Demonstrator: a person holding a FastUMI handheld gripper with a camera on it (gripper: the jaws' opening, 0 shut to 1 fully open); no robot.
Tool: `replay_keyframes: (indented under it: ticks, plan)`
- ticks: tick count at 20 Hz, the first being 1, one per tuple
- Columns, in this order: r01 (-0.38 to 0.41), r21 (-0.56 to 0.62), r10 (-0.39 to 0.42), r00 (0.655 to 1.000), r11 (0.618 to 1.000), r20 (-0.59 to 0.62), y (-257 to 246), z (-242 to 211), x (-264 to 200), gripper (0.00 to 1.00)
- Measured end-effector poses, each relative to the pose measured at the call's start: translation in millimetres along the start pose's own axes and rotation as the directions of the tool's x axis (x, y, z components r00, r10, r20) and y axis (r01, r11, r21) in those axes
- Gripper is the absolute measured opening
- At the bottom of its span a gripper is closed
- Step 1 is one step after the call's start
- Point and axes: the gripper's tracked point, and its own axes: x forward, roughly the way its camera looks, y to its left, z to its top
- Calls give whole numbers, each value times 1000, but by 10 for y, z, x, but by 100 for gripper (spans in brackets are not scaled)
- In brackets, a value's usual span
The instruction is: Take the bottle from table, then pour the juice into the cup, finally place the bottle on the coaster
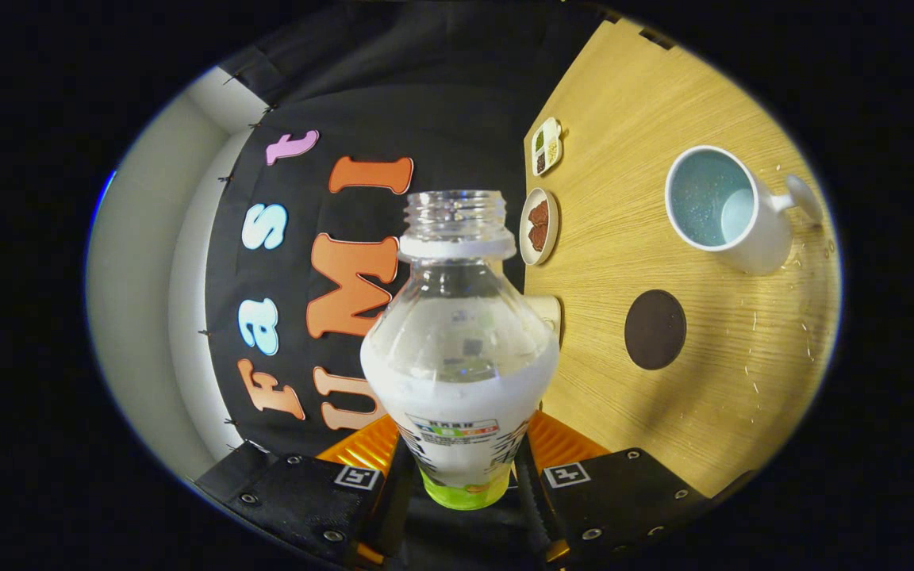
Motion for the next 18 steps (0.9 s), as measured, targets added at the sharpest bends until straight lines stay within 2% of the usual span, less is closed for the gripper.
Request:
replay_keyframes:
  ticks: [11,18]
  plan:
    - [21,127,-20,1000,992,-9,-45,48,120,60]
    - [62,177,-59,998,982,-24,-169,63,231,60]
